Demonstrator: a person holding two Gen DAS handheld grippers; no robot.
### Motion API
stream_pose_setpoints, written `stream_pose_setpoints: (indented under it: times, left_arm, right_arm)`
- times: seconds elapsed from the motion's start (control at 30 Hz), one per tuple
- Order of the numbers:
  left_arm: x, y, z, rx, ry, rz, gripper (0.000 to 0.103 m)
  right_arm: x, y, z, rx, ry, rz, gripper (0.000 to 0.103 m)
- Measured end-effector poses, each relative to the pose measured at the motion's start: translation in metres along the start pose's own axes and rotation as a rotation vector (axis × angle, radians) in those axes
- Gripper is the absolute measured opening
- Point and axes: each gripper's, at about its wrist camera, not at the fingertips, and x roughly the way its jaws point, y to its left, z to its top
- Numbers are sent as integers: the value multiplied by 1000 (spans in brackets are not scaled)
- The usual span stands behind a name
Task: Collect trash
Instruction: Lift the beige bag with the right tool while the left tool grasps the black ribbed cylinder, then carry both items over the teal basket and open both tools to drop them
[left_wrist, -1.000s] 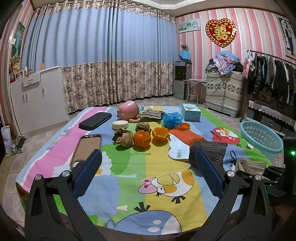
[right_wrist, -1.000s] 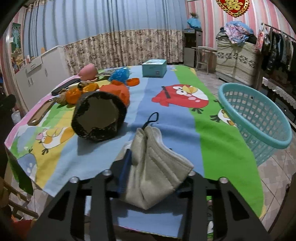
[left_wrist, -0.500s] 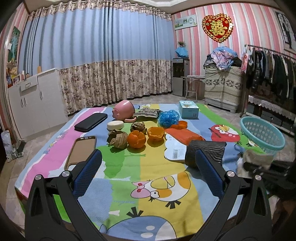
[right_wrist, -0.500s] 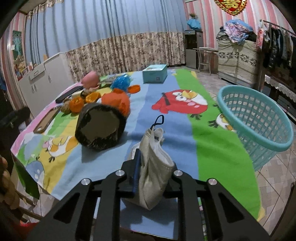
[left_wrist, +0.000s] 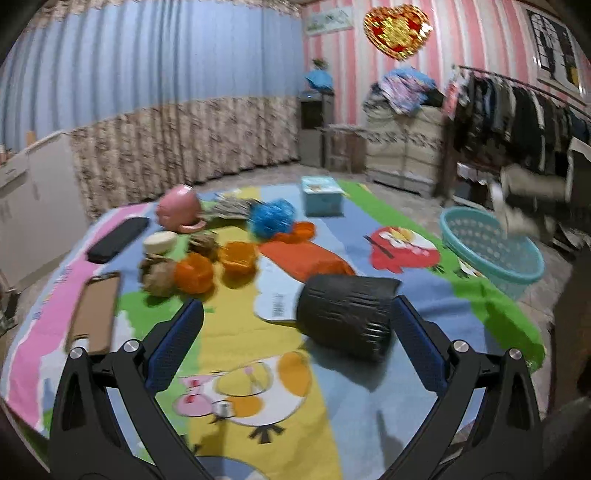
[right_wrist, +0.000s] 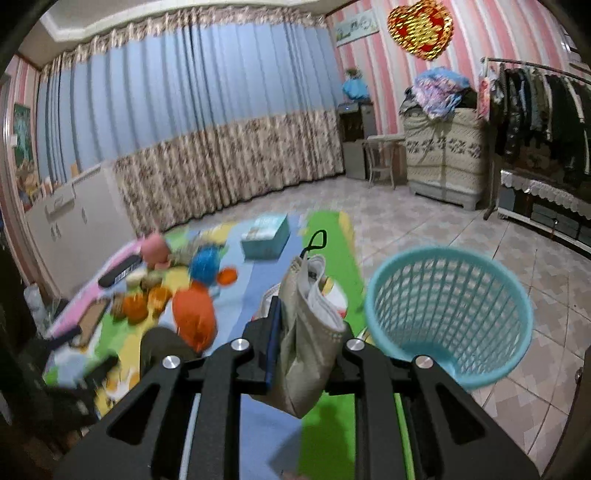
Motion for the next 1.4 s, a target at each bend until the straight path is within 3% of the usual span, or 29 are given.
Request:
stream_pose_setpoints:
  times: [0.13,0.73,0.77,0.87,0.93,1.17,1.4]
  left_arm:
    - [16,-5,1,19,23,-27,98]
    - [74,-20,9,112,173,-187,97]
    - [76,-21,9,112,182,-194,95]
    - [76,-26,7,140,196,-202,75]
    - [74,-30,6,167,193,-181,67]
    - [61,-29,16,164,144,-136,67]
    - [33,-50,63,164,16,-97,67]
  right_arm:
    - [1,-7,10,4,-33,-18,19]
    - [20,-33,-5,-6,21,-61,19]
    - [20,-33,-5,-4,20,-62,19]
    - [19,-33,-5,-2,20,-65,19]
    - [18,-34,-4,1,18,-67,19]
    - [8,-38,1,-7,-3,-112,19]
    - [-13,-65,27,18,-62,-192,19]
